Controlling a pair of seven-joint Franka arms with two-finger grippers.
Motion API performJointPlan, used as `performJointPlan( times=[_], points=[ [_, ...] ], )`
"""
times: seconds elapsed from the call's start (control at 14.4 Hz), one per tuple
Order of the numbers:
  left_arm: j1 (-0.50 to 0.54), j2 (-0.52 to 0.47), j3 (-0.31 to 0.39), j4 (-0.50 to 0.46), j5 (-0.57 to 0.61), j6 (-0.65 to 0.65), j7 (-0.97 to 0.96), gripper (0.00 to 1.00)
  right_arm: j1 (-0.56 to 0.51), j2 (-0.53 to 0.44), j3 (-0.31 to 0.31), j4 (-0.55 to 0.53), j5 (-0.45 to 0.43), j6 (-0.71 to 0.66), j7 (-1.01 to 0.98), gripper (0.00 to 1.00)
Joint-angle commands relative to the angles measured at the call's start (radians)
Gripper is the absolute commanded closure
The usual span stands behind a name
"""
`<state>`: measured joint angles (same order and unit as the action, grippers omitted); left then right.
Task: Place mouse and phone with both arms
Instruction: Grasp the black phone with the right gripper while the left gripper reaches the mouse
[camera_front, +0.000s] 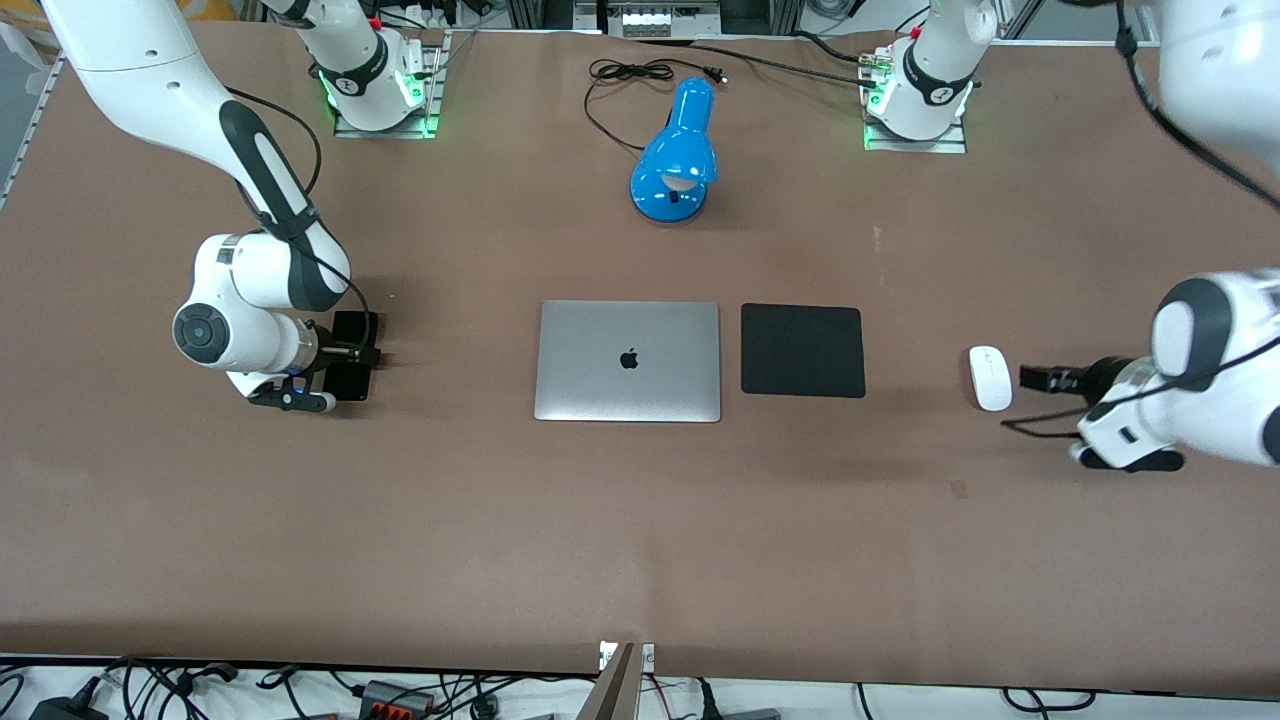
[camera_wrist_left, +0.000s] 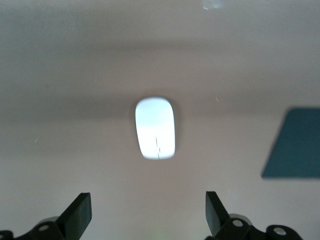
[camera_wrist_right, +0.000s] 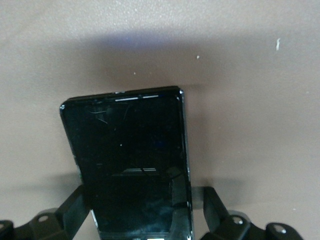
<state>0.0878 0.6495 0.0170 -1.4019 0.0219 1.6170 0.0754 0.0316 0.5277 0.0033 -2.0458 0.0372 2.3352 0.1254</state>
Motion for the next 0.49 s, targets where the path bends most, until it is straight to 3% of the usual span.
performJointPlan(
  times=[0.0,0.14,0.21,0.42],
  points=[
    [0.007,-0.034,0.0,-0.138,0.013,0.142,-0.052,0.0,-0.001,-0.035,0.004,-0.033,0.007,0.015,0.014,0.34],
    [0.015,-0.065,0.0,-0.228,0.013,0.24,-0.069,0.0,-0.001,-0.043,0.006,-0.03,0.007,0.009,0.016,0.72],
    [0.018,-0.083,-0.002,-0.286,0.013,0.297,-0.069,0.0,0.001,-0.044,0.007,-0.025,0.007,0.007,0.016,0.79],
    [0.016,-0.152,-0.011,-0.464,0.015,0.511,-0.057,0.01,0.001,-0.049,0.078,-0.005,0.012,-0.007,0.02,0.83]
  ],
)
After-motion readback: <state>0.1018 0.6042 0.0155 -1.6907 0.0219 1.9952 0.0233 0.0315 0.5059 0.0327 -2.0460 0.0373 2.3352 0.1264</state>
